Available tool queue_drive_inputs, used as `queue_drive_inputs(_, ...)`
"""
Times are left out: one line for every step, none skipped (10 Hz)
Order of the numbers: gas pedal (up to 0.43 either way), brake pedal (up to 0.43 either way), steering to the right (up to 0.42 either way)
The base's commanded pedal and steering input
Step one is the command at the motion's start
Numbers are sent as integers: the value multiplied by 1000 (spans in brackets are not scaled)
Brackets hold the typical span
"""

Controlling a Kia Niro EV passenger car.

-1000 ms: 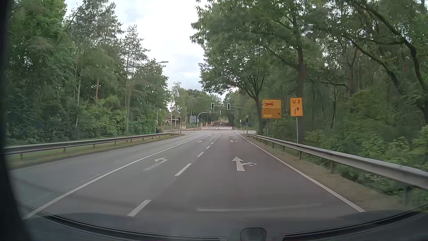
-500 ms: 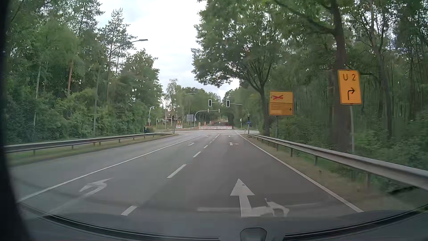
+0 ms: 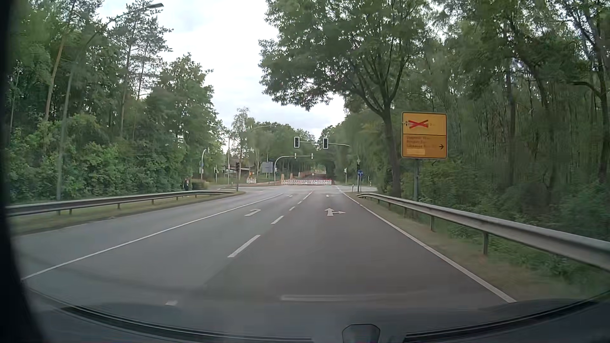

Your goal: Follow the waypoints while adhering to traffic rules and regulations

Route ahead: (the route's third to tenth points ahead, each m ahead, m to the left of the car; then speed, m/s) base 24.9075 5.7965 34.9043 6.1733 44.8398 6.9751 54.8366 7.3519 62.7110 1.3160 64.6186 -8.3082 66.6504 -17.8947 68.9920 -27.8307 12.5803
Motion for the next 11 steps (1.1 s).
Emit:
queue_drive_inputs(0, 226, 1)
queue_drive_inputs(0, 226, 1)
queue_drive_inputs(0, 226, 1)
queue_drive_inputs(0, 232, 0)
queue_drive_inputs(0, 232, 0)
queue_drive_inputs(0, 238, 0)
queue_drive_inputs(0, 244, 1)
queue_drive_inputs(0, 244, 1)
queue_drive_inputs(0, 244, 0)
queue_drive_inputs(0, 244, 0)
queue_drive_inputs(0, 244, 1)
